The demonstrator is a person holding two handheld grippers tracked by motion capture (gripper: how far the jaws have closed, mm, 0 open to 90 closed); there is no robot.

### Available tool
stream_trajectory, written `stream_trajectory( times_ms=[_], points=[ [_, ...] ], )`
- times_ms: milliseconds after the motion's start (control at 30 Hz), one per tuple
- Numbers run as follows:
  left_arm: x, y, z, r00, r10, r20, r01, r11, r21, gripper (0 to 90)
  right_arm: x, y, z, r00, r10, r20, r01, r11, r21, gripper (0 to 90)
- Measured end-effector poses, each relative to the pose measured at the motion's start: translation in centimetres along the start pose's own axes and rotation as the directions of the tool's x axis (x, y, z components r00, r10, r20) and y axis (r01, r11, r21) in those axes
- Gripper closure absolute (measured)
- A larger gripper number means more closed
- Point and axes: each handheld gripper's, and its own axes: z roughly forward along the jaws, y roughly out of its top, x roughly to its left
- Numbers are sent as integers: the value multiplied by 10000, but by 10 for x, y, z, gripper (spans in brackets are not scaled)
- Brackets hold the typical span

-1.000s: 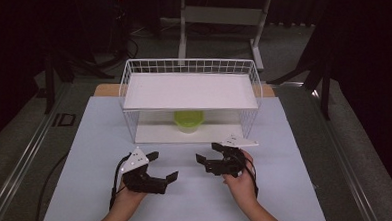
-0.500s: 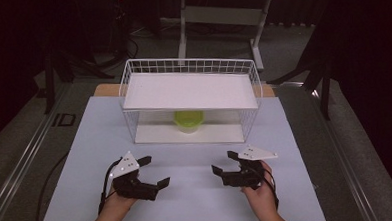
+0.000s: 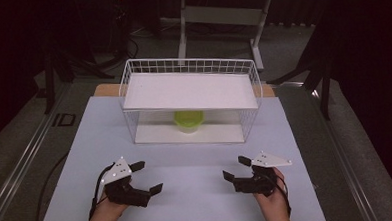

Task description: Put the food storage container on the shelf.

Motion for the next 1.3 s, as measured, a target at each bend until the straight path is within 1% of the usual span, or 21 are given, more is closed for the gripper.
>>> stream_trajectory(
  times_ms=[167, 233, 333, 400, 433, 500, 567, 633, 700, 767, 833, 933, 1000, 1067, 1100, 1133, 1167, 1200, 1233, 1267, 1300],
  points=[
    [2, -4, -5, 9999, -117, 84, 117, 9999, -13, 15, -1, -2, -3, 9999, 116, -8, -116, 9999, -44, 186],
    [2, -5, -8, 9999, -105, 107, 105, 9999, -63, 15, 0, -2, -6, 10000, -47, 24, 47, 10000, -20, 186],
    [3, -8, -12, 9997, -164, 156, 167, 9997, -168, 15, 1, -4, -10, 10000, -66, -16, 66, 10000, -57, 183],
    [4, -10, -13, 9995, -278, 168, 282, 9994, -218, 15, 0, -6, -11, 10000, -21, -25, 21, 10000, -18, 183],
    [4, -11, -13, 9994, -292, 164, 295, 9994, -177, 15, 0, -8, -12, 10000, 12, -29, -12, 10000, 49, 183],
    [3, -12, -14, 9994, -292, 192, 296, 9994, -197, 15, 0, -12, -14, 9999, -99, 35, 98, 9998, 188, 183],
    [2, -13, -15, 9994, -268, 225, 272, 9995, -175, 15, 0, -14, -15, 9999, -128, 100, 127, 9998, 161, 182],
    [2, -14, -16, 9993, -291, 228, 298, 9991, -307, 15, -3, -17, -17, 9995, -256, 173, 256, 9997, -2, 183],
    [4, -15, -16, 9989, -398, 249, 407, 9985, -377, 15, -4, -17, -17, 9988, -393, 306, 392, 9992, 32, 182],
    [4, -16, -16, 9987, -452, 228, 461, 9981, -418, 15, -6, -18, -16, 9991, -311, 273, 310, 9995, 10, 179],
    [5, -16, -16, 9987, -452, 238, 461, 9982, -389, 15, -9, -21, -14, 9992, -299, 277, 296, 9995, 134, 179],
    [5, -18, -16, 9989, -434, 173, 440, 9984, -349, 15, -13, -23, -10, 9991, -298, 295, 291, 9993, 241, 177],
    [5, -19, -16, 9994, -328, 75, 330, 9989, -322, 15, -15, -25, -8, 9992, -235, 332, 225, 9993, 292, 177],
    [6, -21, -16, 9990, -420, -137, 416, 9988, -277, 15, -17, -26, -7, 9995, -151, 292, 141, 9994, 317, 175],
    [6, -21, -16, 9990, -420, -137, 416, 9988, -277, 15, -17, -26, -6, 9997, -103, 243, 95, 9994, 333, 171],
    [7, -22, -16, 9986, -473, -233, 466, 9985, -279, 15, -17, -26, -6, 9997, -103, 243, 95, 9994, 333, 171],
    [8, -23, -15, 9982, -503, -313, 495, 9984, -269, 16, -18, -27, -3, 9999, -85, 139, 80, 9992, 404, 161],
    [9, -24, -14, 9980, -492, -398, 486, 9987, -160, 16, -18, -27, -3, 9999, -85, 139, 80, 9992, 404, 161],
    [9, -24, -12, 9979, -523, -373, 517, 9985, -180, 15, -18, -27, 0, 10000, -51, 54, 48, 9991, 433, 161],
    [9, -24, -12, 9979, -523, -373, 517, 9985, -180, 16, -18, -27, 0, 10000, -51, 54, 48, 9991, 433, 161],
    [8, -23, -11, 9981, -473, -393, 465, 9987, -218, 15, -17, -28, 2, 9998, -199, 87, 195, 9984, 523, 161]
  ],
)
